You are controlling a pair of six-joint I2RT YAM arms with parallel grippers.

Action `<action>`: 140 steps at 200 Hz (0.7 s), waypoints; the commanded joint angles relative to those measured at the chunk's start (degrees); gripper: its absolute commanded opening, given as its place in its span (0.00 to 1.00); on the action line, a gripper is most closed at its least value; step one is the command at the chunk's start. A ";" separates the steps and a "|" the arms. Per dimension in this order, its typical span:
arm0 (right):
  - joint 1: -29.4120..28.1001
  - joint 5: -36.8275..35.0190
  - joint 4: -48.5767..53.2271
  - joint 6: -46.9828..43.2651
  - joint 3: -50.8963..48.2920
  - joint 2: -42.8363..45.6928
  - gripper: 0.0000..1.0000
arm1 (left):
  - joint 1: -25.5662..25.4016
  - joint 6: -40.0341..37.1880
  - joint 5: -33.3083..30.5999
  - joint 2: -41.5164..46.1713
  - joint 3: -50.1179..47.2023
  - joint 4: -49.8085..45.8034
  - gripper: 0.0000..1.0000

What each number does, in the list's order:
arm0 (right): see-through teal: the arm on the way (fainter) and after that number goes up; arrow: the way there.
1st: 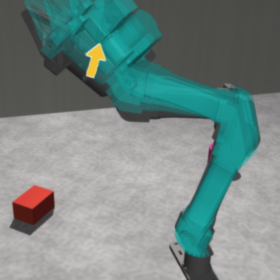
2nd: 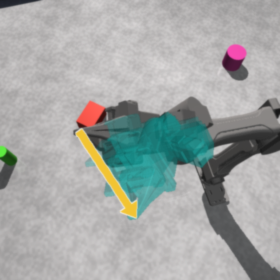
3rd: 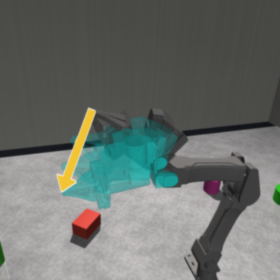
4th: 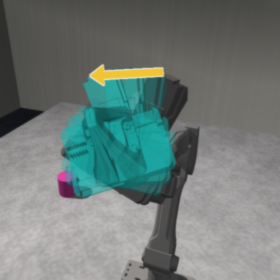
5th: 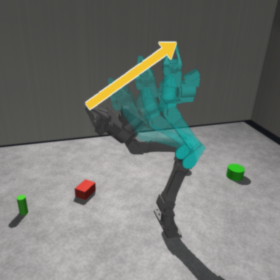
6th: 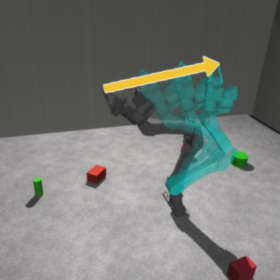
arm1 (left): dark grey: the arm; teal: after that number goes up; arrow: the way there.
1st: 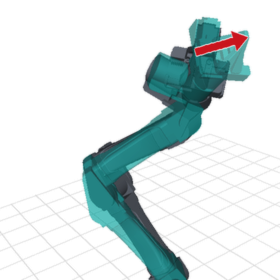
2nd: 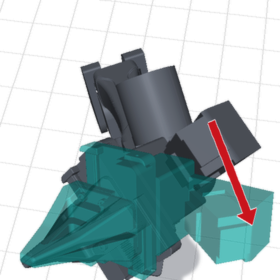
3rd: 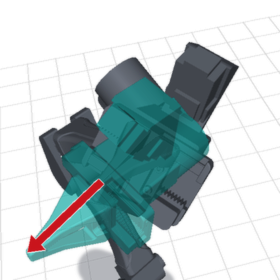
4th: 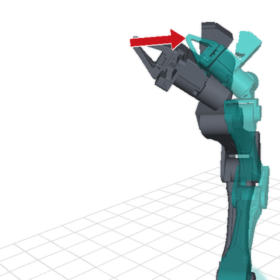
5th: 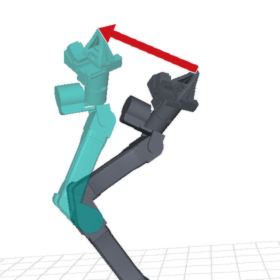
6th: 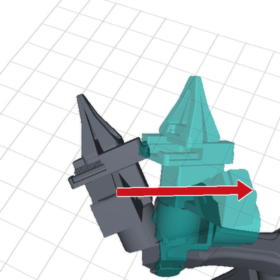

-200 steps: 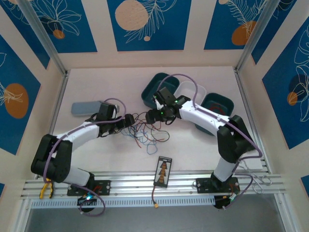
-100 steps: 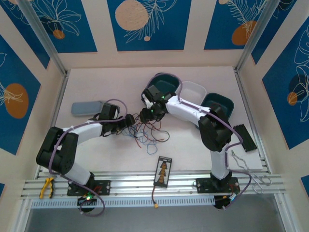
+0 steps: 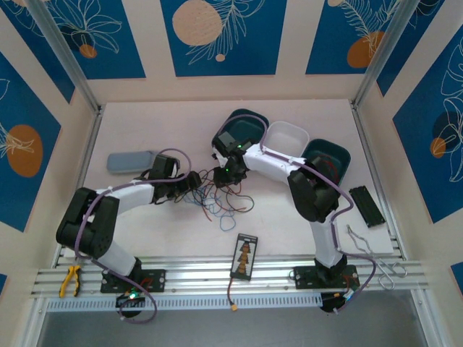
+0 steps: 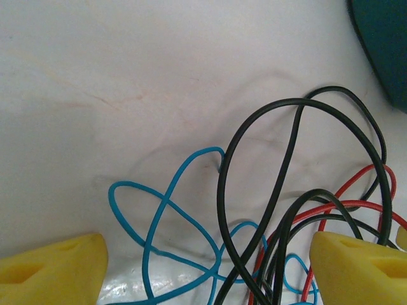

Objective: Untangle the cables

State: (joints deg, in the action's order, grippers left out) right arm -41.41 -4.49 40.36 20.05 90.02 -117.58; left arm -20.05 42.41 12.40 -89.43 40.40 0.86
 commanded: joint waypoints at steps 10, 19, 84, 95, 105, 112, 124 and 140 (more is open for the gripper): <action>-0.44 -0.24 1.91 -0.64 2.34 -0.51 0.23 | -0.40 0.63 1.40 -1.71 -0.04 0.84 0.82; -0.43 -0.49 2.16 -0.65 2.68 -0.40 0.18 | -0.44 0.65 1.38 -1.63 -0.06 0.81 0.82; -0.47 -3.97 2.57 -0.27 3.67 3.58 0.00 | -0.43 0.09 0.79 -0.08 -0.23 0.03 0.83; -0.52 -4.62 2.19 -0.18 3.35 5.07 0.00 | -0.38 0.04 0.56 0.28 -0.40 -0.16 0.83; -0.59 -5.12 1.77 -0.05 2.92 6.48 0.00 | -0.36 -0.05 0.35 0.71 -0.64 -0.08 0.84; -0.67 -5.71 1.51 0.03 2.65 7.42 0.00 | -0.40 0.01 0.18 0.99 -0.88 0.04 0.84; -0.78 -6.73 1.06 0.19 2.22 9.03 0.00 | -0.34 -0.03 -0.01 1.46 -1.17 0.40 0.85; -0.91 -7.74 0.06 0.38 1.37 11.12 0.00 | -0.34 -0.09 -0.45 2.31 -1.46 0.62 0.85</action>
State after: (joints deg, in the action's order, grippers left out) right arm -41.74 -9.98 41.43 19.81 92.36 -111.81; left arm -20.05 42.57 12.40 -88.79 40.05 1.06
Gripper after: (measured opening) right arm 0.055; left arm 0.849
